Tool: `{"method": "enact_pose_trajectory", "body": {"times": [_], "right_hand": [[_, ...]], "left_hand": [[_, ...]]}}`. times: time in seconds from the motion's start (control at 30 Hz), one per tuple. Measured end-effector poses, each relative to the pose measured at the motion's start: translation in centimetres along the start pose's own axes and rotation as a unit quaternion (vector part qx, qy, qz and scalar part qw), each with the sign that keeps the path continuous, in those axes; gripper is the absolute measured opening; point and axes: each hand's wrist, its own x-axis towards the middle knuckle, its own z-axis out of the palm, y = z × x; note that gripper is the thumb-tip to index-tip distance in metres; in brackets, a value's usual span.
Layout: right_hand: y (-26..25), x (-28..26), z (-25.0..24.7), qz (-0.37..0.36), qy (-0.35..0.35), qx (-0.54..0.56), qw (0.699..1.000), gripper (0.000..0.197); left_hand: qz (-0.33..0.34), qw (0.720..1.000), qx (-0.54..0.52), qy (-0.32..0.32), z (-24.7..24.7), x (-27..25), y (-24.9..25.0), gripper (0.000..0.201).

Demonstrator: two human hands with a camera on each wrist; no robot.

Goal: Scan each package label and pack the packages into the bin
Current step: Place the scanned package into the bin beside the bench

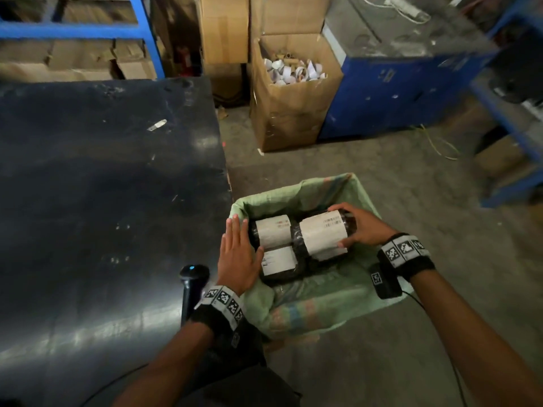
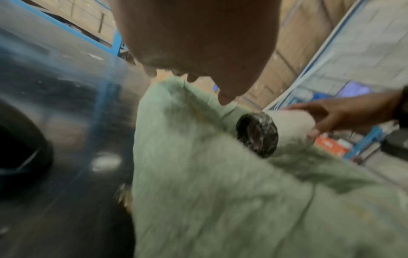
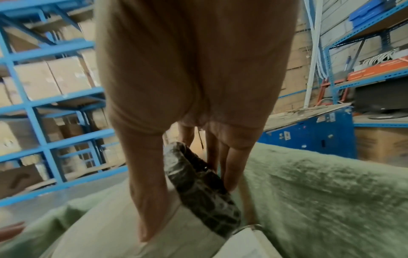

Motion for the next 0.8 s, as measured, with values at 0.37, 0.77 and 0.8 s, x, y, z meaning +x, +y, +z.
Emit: {"method": "enact_pose_trajectory", "body": {"times": [0.37, 0.77, 0.8], "right_hand": [[5.0, 8.9, -0.3, 0.068, 0.059, -0.037, 0.995, 0.088], [4.3, 11.4, 3.9, 0.153, 0.098, -0.099, 0.978, 0.081], [3.4, 10.9, 3.8, 0.16, 0.103, -0.108, 0.976, 0.082]], "left_hand": [[0.023, 0.992, 0.121, 0.025, 2.3, -0.4, -0.7, 0.075], [0.025, 0.994, 0.109, -0.003, 1.9, 0.1, -1.0, 0.078], [0.033, 0.995, 0.094, -0.008, 1.5, 0.2, -1.1, 0.077]]}}
